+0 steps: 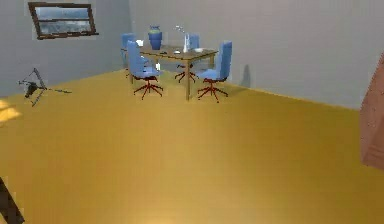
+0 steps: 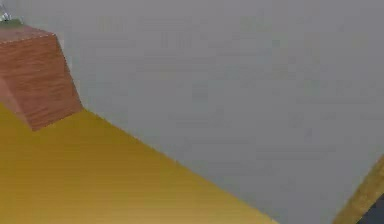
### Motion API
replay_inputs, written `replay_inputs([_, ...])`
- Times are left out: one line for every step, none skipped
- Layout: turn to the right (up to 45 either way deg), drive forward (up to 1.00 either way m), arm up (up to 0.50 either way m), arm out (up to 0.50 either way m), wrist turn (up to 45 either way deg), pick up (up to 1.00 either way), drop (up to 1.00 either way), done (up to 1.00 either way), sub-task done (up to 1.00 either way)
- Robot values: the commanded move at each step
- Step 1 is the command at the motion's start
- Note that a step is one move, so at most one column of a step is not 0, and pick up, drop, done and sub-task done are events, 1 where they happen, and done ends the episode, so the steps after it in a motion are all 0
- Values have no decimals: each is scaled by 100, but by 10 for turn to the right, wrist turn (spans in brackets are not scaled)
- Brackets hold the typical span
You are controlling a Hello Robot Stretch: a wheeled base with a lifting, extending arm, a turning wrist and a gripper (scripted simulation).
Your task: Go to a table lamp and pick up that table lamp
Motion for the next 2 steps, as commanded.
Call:
replay_inputs([0, 100, 0, 0, 0, 0, 0, 0, 0])
replay_inputs([0, 100, 0, 0, 0, 0, 0, 0, 0])
